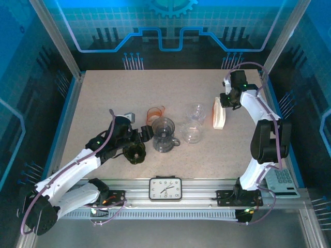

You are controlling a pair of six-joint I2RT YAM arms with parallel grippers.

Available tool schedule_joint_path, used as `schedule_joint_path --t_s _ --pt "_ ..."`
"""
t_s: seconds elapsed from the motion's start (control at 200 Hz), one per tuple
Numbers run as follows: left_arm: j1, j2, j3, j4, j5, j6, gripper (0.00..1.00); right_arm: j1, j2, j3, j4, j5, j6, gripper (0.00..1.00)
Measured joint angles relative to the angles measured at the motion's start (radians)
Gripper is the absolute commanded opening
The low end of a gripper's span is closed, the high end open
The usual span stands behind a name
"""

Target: Place the coffee filter in the dripper

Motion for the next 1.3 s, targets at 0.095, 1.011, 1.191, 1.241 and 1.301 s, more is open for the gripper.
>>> schedule_joint_path --t_s 0.095,1.011,1.191,1.241,1.301 --pt "0.0 0.005 0.002 0.002 0.005 0.0 0.99 0.0 0.0 -0.009 0.006 0.015 0.018 0.3" --pt "0.005 0.032 0.01 0.022 0.017 0.0 0.99 0.119 -0.274 -0.385 0.145 -0.051 0.463 0.4" --pt "0.007 0.046 0.01 0.043 0.024 0.0 0.99 0.161 -0.279 -0.417 0.241 -0.163 0.488 0.4" --pt "0.007 0.046 0.01 0.043 0.024 0.0 0.99 0.178 -0.279 -0.419 0.277 -0.186 0.493 0.41" --pt "0.009 0.046 0.01 0.043 0.024 0.0 0.99 0.19 -0.279 -0.43 0.325 -0.211 0.501 0.42"
